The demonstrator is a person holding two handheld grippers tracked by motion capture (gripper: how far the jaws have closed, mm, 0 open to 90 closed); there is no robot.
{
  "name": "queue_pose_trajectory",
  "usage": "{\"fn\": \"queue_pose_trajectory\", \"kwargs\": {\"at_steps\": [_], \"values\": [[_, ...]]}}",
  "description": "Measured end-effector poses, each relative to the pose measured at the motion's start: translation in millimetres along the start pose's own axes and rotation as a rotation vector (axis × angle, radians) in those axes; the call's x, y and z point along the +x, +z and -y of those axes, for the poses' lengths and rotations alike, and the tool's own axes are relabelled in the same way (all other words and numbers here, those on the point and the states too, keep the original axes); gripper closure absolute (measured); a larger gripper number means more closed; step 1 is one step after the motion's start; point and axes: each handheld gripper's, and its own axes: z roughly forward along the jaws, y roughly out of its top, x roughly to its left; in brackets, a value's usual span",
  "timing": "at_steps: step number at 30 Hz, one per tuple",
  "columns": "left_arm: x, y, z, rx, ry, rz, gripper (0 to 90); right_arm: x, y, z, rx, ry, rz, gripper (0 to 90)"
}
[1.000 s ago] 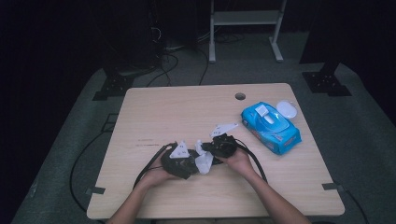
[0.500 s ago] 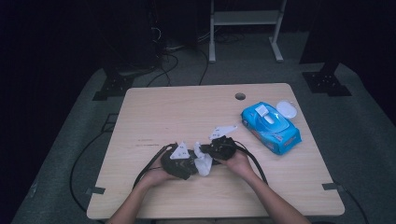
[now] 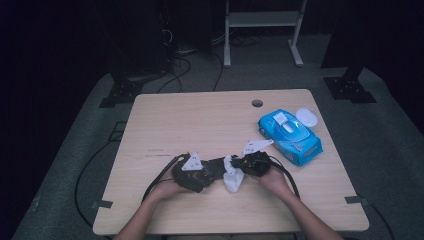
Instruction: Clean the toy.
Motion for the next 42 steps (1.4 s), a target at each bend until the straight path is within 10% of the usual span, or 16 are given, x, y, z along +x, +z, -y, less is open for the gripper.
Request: {"fn": "queue_pose_trajectory", "kwargs": {"at_steps": [12,22,35,42], "values": [[0.5,0.6,0.9,0.008,-0.003,0.004,23.9,16.0,0.2,2.0,-0.032,-0.032,-0.049,85.2],[0.6,0.4,0.9,0.004,0.004,0.005,24.0,-10.2,-22.0,22.6,0.001,0.041,0.030,85.3],[0.1,0.0,0.9,-0.001,0.007,0.004,24.1,-21.7,12.2,-7.6,-0.022,0.066,0.059,85.3],[1.2,-0.3,0.8,0.000,0.002,0.008,24.1,-26.9,-4.4,10.5,-0.005,0.084,0.069,85.4]]}}
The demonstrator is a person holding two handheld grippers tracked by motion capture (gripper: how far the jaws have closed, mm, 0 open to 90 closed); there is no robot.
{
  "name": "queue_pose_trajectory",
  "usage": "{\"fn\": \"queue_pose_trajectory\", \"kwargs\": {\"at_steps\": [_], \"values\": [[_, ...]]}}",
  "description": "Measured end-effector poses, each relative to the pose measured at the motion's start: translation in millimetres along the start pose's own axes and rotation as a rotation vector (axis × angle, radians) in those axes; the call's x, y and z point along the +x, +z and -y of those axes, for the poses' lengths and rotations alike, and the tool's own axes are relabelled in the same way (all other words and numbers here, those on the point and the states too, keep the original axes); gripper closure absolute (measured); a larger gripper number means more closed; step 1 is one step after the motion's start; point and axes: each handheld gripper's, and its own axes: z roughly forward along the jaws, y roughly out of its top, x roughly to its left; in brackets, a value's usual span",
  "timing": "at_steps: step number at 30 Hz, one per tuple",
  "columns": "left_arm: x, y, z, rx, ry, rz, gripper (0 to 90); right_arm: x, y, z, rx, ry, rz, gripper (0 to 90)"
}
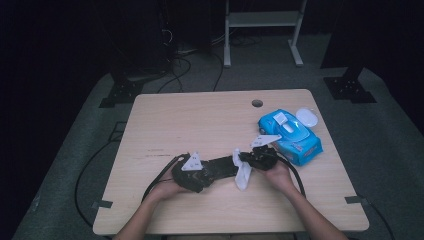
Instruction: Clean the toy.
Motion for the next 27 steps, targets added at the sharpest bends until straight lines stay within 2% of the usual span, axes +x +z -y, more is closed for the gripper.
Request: {"fn": "queue_pose_trajectory", "kwargs": {"at_steps": [3,5,8,10,13,16,20,23,27], "values": [[-0.3,-0.2,-0.4,-0.005,-0.004,-0.001,24.1,3.2,-9.2,10.8,0.007,0.008,-0.019,85.3],[-0.6,-0.3,-0.9,-0.005,0.000,-0.004,24.1,9.7,-12.9,14.2,0.019,-0.006,-0.031,85.3],[-0.7,0.0,-0.6,0.002,0.000,-0.004,24.1,18.9,-16.4,12.3,0.017,-0.035,-0.048,85.3],[-1.0,0.1,-0.9,-0.006,-0.002,-0.005,24.1,25.6,-15.2,6.6,0.005,-0.036,-0.085,85.4],[-1.1,0.5,-2.0,-0.004,0.004,-0.010,24.1,37.7,-5.7,-2.7,-0.002,-0.064,-0.119,85.4],[-1.8,1.0,-1.6,0.001,0.001,-0.011,24.1,55.3,8.6,-13.1,-0.019,-0.074,-0.171,85.4],[-1.7,1.1,-1.4,-0.001,-0.004,-0.008,24.2,79.0,26.0,-30.9,-0.039,-0.117,-0.221,85.5],[-2.0,0.6,-1.3,0.001,-0.001,-0.010,24.1,87.2,38.0,-42.8,-0.040,-0.140,-0.223,85.5],[-0.9,0.0,-0.3,0.003,-0.005,-0.007,24.1,79.3,46.0,-50.0,-0.042,-0.139,-0.180,85.5]]}}
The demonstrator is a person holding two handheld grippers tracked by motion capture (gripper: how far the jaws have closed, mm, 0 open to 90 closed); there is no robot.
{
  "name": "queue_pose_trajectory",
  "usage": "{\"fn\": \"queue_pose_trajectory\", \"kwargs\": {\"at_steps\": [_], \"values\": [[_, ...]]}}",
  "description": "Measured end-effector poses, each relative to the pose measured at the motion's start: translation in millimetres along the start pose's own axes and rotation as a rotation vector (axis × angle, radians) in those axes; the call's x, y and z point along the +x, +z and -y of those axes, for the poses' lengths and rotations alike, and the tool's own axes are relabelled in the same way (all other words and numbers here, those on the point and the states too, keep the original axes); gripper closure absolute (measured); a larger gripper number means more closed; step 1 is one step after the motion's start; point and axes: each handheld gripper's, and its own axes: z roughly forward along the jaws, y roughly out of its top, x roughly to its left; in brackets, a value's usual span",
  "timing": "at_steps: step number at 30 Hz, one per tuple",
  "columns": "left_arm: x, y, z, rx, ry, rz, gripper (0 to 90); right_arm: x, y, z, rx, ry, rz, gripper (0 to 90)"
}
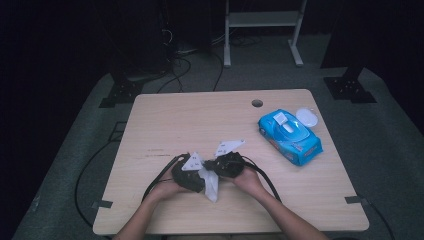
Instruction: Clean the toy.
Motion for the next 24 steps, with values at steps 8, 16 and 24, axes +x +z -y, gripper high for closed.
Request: {"fn": "queue_pose_trajectory", "kwargs": {"at_steps": [8,16,24], "values": [[-0.3,0.0,0.0,-0.002,0.007,-0.005,24.1,-26.7,-13.8,12.7,0.024,0.069,0.085,85.5],[-0.3,0.3,0.7,0.006,0.005,-0.004,24.1,-10.4,-0.1,1.7,0.006,0.013,0.031,85.5],[0.9,-0.3,0.6,0.001,0.001,0.002,24.1,-52.4,-31.3,28.6,0.037,0.104,0.166,85.5]]}}
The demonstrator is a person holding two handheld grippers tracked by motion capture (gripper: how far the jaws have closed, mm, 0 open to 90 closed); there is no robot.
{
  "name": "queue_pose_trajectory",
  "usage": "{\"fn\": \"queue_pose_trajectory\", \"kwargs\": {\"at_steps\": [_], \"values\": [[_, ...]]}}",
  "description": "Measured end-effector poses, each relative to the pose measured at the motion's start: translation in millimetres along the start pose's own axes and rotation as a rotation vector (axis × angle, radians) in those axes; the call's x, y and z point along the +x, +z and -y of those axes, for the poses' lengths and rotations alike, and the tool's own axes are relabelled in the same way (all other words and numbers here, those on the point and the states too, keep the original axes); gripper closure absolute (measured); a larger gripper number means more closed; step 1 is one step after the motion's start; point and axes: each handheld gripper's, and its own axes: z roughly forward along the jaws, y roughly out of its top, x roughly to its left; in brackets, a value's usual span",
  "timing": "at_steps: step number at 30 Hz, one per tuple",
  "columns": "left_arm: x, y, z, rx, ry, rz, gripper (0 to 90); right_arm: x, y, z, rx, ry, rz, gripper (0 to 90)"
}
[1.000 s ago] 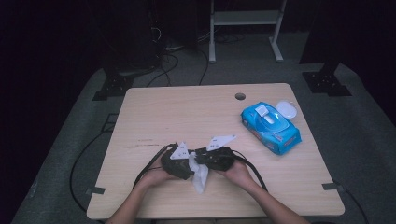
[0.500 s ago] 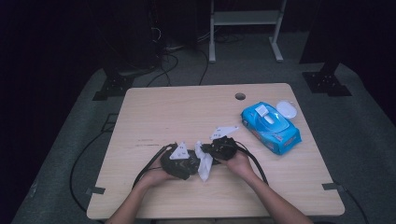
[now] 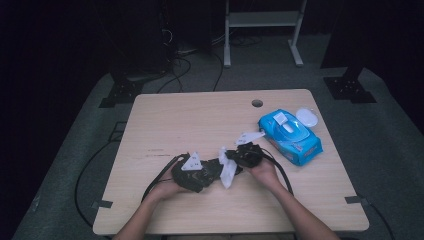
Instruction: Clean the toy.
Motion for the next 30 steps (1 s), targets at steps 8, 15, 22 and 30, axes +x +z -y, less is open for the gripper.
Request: {"fn": "queue_pose_trajectory", "kwargs": {"at_steps": [8,15,22,30], "values": [[0.3,0.0,0.0,0.003,0.001,0.000,24.1,-9.9,-27.7,25.3,0.017,0.030,0.008,85.5],[0.4,1.0,-0.3,-0.002,-0.007,-0.002,24.1,16.7,-27.9,22.5,0.010,-0.020,-0.098,85.4],[3.8,-1.1,-1.2,-0.013,-0.042,0.019,22.1,19.5,-25.2,21.6,0.029,-0.043,-0.113,85.3],[10.5,-4.2,1.2,-0.039,-0.146,0.089,18.7,21.7,-26.0,24.3,0.022,-0.059,-0.121,85.2]]}}
